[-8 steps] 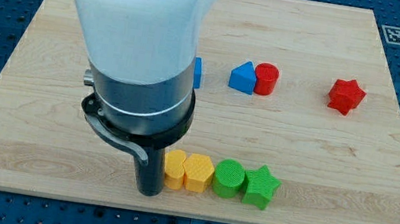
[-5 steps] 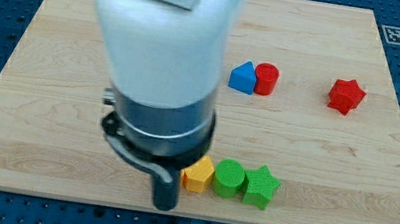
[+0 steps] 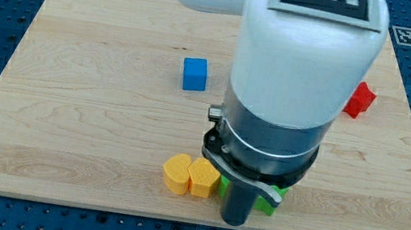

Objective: Nudge the green star up a bit

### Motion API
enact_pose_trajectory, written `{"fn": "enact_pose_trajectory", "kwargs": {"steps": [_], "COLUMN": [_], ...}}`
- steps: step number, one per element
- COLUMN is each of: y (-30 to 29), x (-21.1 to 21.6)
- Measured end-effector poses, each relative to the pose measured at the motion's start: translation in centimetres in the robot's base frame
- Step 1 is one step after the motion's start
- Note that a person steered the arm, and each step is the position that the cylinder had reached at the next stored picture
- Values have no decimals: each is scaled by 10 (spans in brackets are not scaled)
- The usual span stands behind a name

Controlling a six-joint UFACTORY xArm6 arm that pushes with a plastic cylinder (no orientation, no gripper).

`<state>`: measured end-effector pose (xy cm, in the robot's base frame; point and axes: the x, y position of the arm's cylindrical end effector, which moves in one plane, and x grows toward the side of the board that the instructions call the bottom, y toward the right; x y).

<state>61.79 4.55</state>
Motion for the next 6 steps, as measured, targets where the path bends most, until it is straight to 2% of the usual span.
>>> {"fn": "enact_pose_trajectory", "kwargs": {"steps": [6], "y": [57], "x": [0]}}
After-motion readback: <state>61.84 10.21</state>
